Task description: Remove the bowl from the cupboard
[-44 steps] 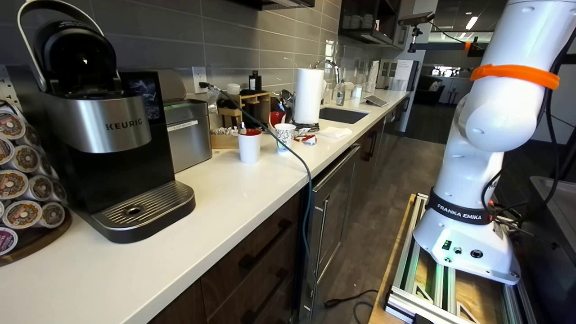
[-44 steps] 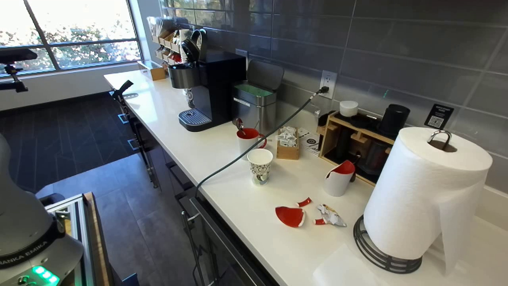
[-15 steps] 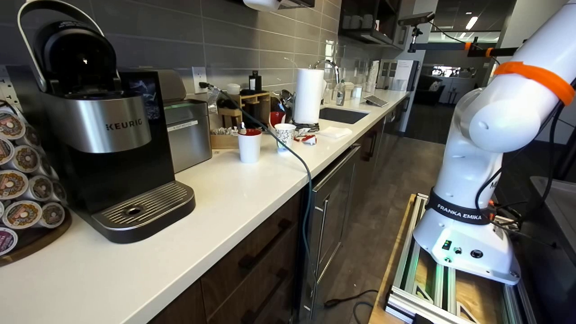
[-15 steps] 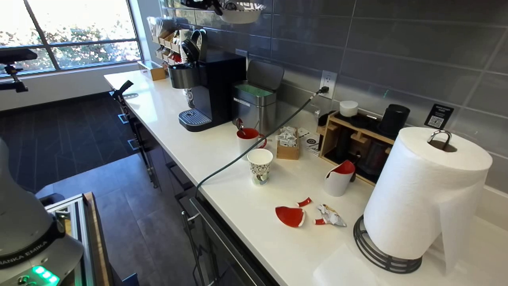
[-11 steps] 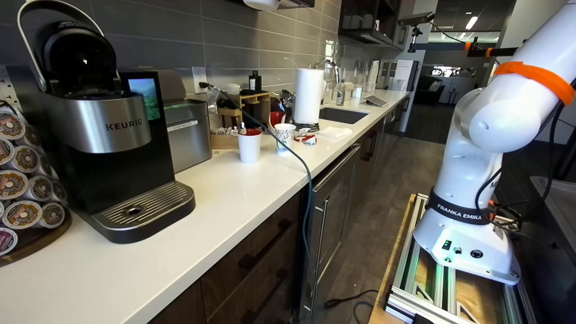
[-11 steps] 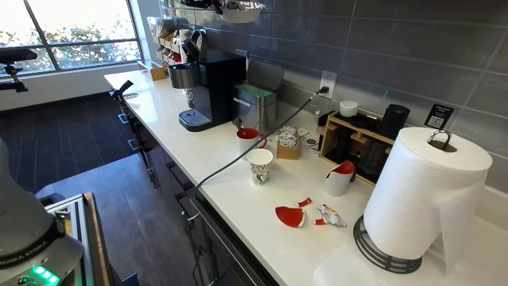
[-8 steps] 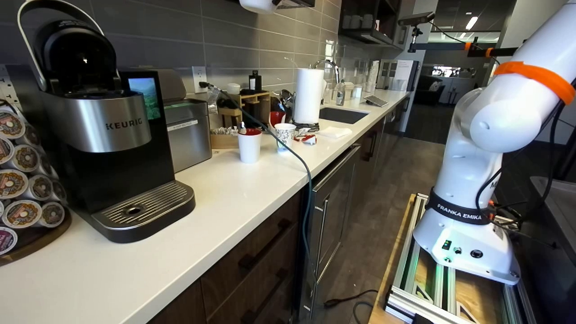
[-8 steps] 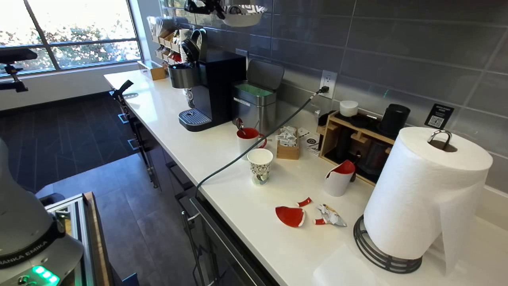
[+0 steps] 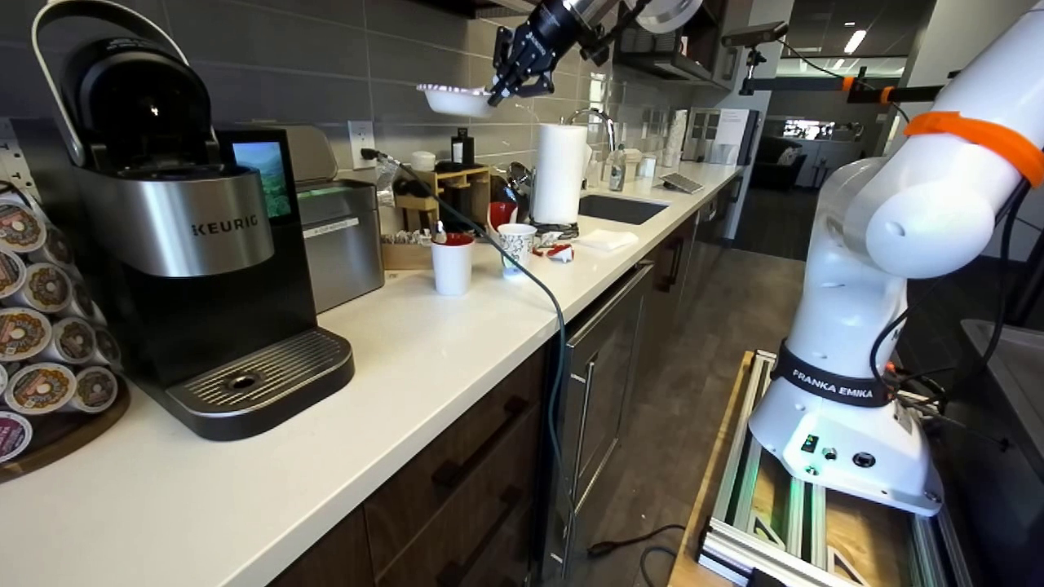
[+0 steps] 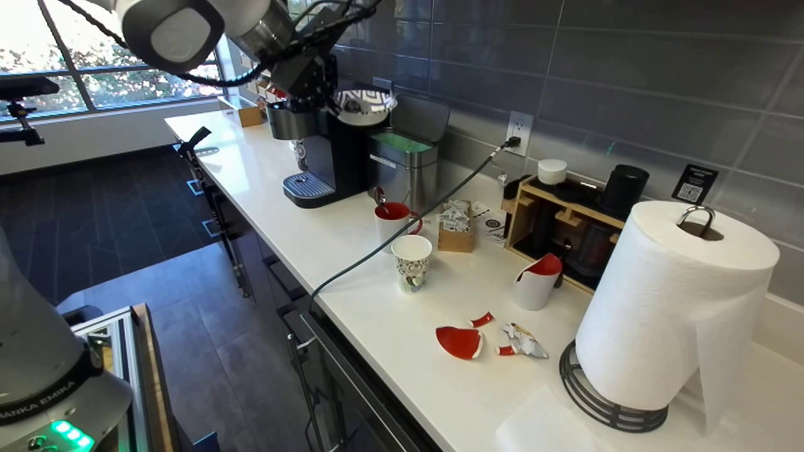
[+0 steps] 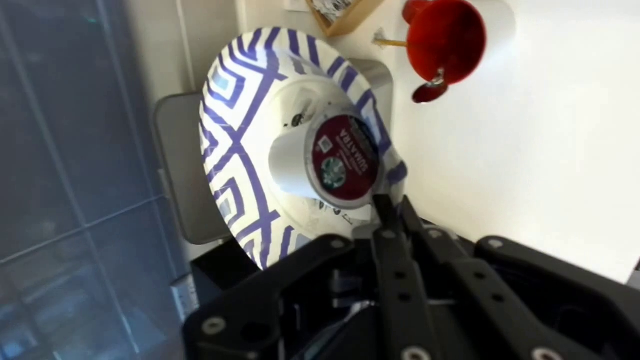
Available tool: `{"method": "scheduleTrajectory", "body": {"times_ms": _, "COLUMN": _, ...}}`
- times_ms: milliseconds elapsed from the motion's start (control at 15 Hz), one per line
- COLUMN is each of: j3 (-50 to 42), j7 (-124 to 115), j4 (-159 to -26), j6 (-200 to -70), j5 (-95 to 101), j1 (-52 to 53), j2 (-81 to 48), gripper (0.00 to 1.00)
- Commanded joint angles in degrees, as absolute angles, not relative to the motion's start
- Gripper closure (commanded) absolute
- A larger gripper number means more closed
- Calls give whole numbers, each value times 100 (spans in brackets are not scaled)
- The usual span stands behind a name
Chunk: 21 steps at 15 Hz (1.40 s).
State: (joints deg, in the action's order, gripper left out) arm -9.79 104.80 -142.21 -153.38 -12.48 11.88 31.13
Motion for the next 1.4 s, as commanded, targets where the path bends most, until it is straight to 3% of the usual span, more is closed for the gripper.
{"method": "scheduleTrajectory", "body": {"times_ms": 0, "j3": -1037, "j7": 10687, "j4": -15046, "j6": -15596, "j5": -1106, "j1": 1443, "j2": 3303, "gripper": 99}}
{"method": "scheduleTrajectory", "body": {"times_ms": 467, "j3": -1108, "j7": 10758, "j4": -15712, "j6": -17344, "j5": -771, "j1": 1959, "j2": 2461, "gripper": 99}}
{"method": "scheduleTrajectory", "body": {"times_ms": 1000, "j3": -1036, "j7": 10659, "j4": -15662, "j6": -17543, "j5": -789, "j1": 2040, "j2": 2200, "gripper": 99}}
{"method": "scheduleTrajectory", "body": {"times_ms": 1333, "j3": -1309, "j7": 10858, "j4": -15611, "j6": -18213, "j5": -1033, "j1": 2867, "j2": 1488, "gripper": 99}}
